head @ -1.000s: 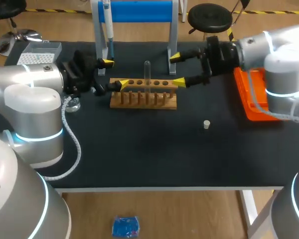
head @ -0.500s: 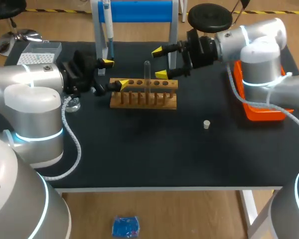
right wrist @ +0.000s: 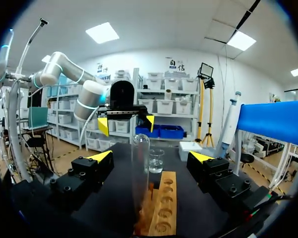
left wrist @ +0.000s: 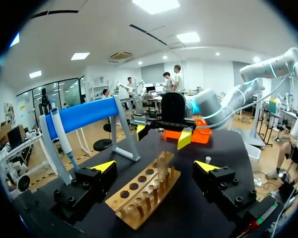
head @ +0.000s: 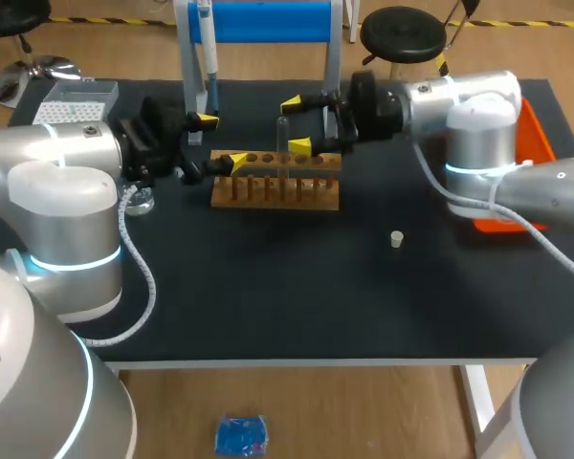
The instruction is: Invert the test tube, pick up the pipette, mount the tip to pipette, aspirate from beaker and dispense into the tube, eject the tip, return the pipette, and cap with the stopper.
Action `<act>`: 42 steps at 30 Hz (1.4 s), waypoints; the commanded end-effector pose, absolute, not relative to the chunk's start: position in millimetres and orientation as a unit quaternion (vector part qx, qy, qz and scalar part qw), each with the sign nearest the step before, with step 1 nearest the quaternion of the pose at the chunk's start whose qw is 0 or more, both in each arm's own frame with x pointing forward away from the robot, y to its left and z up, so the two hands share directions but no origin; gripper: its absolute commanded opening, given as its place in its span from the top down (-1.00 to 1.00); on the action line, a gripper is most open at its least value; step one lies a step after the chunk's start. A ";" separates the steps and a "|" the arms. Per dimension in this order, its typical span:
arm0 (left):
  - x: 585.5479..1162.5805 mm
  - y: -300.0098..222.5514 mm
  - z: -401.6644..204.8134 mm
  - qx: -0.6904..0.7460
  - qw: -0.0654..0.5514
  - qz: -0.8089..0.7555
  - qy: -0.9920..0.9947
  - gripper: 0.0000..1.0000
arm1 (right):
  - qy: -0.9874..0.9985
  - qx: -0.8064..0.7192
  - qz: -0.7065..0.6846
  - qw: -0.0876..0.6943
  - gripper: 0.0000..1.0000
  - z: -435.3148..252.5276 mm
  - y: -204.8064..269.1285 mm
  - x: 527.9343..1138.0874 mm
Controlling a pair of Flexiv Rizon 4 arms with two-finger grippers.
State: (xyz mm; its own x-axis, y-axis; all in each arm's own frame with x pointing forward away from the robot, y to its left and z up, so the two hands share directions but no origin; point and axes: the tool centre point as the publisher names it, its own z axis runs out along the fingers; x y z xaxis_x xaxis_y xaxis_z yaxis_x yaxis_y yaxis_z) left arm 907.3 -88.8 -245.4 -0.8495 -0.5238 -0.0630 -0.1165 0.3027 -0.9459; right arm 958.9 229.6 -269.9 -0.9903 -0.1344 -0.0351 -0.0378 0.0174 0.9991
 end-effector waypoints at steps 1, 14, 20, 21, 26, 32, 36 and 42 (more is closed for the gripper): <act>907.3 -89.7 -246.1 -0.204 0.185 -0.554 0.786 -1.00 | -0.701 0.062 -0.709 0.038 -1.00 -275.9 237.6 959.8; 907.3 -89.7 -246.1 -0.204 0.185 -0.554 0.786 -1.00 | -0.709 0.045 -0.703 0.042 0.01 -277.9 251.0 954.8; 907.3 -89.7 -246.1 -0.204 0.185 -0.554 0.786 -1.00 | -0.710 0.035 -0.702 0.043 0.39 -280.9 254.4 955.8; 907.3 -89.7 -246.1 -0.204 0.185 -0.554 0.786 -1.00 | -0.710 0.033 -0.702 0.043 0.45 -281.1 254.4 956.3; 907.3 -89.7 -246.1 -0.204 0.185 -0.554 0.786 -1.00 | -0.710 0.025 -0.703 0.042 1.00 -281.9 254.2 957.7; 907.3 -89.7 -246.1 -0.204 0.185 -0.554 0.786 -1.00 | -0.710 0.024 -0.703 0.041 1.00 -281.7 253.8 958.5; 907.3 -89.7 -246.1 -0.204 0.185 -0.554 0.786 -1.00 | -0.709 0.023 -0.703 0.043 1.00 -279.2 253.0 957.6; 907.3 -89.7 -246.1 -0.204 0.185 -0.554 0.786 -1.00 | -0.709 0.016 -0.703 0.049 1.00 -277.5 251.6 955.6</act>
State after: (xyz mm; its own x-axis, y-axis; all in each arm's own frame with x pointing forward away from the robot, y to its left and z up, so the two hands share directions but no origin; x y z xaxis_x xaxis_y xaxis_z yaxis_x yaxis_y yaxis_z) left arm 907.3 -88.8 -245.4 -0.8495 -0.5238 -0.0630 -0.1165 0.3029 -0.9459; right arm 956.9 252.9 -278.9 -0.9945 -0.0947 0.0455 0.0451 0.0059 0.9990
